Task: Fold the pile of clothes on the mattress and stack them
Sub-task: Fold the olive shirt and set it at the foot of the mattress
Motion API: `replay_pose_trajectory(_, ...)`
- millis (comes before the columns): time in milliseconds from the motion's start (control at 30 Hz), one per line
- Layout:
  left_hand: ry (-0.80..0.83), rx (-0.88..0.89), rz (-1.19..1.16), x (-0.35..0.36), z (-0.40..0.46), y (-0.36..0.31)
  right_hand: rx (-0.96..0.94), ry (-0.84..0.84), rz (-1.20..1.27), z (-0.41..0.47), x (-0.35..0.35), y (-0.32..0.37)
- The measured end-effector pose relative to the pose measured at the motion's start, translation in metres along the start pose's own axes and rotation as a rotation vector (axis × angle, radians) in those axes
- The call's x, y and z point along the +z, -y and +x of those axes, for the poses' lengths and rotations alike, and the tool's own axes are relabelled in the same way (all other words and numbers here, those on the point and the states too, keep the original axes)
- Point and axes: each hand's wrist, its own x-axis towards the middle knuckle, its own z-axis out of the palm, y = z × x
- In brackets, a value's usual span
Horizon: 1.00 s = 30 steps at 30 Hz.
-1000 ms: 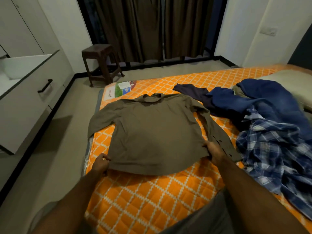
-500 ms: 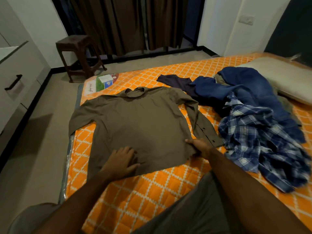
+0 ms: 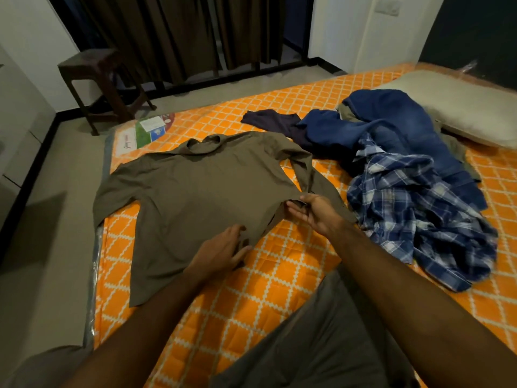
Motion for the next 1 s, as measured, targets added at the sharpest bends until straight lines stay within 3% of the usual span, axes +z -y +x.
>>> replay_pose_trajectory(133, 0.174, 0.004, 0.108, 0.007, 0.002, -0.006, -0.097, -0.036, 0.114, 0.002, 0.009, -0.004)
replay_pose_trajectory(233, 0.150, 0.008, 0.176, 0.016, -0.002, 0.002, -0.125, -0.137, -0.031, 0.002, 0.005, 0.000)
replay_pose_trajectory(333, 0.100, 0.022, 0.246, 0.010, -0.006, 0.020, -0.200, -0.259, -0.655, 0.011, -0.021, 0.004)
replay_pose_trajectory(433, 0.169, 0.015, 0.235, 0.003, -0.016, 0.026, -0.178, -0.246, -1.675, 0.014, -0.049, -0.001)
replay_pose_trajectory(500, 0.227, 0.047, 0.244, 0.001, -0.023, 0.026, -0.242, -0.206, -1.975, 0.005, -0.051, -0.016)
replay_pose_trajectory(533, 0.250, 0.055, 0.265, 0.003, -0.028, 0.026, -0.334, -0.150, -1.982, -0.001, -0.047, -0.024)
replay_pose_trajectory(600, 0.279, 0.036, 0.291, 0.010, -0.038, 0.026, -0.484, 0.117, -1.926, -0.009, -0.033, -0.040)
replay_pose_trajectory(667, 0.248, 0.026, 0.333, 0.018, -0.043, 0.023, -0.500, 0.433, -1.877, -0.014, -0.017, -0.056)
replay_pose_trajectory(733, 0.166, 0.050, 0.472, 0.022, -0.043, 0.015, -0.524, 0.612, -1.997, -0.017, -0.004, -0.076)
replay_pose_trajectory(900, 0.101, 0.086, 0.627, 0.032, -0.030, -0.001, -0.906, 0.570, -2.265, -0.022, 0.018, -0.123)
replay_pose_trajectory(1000, 0.091, 0.080, 0.632, 0.026, -0.018, -0.007, -0.911, 0.534, -2.160, -0.020, 0.023, -0.129)
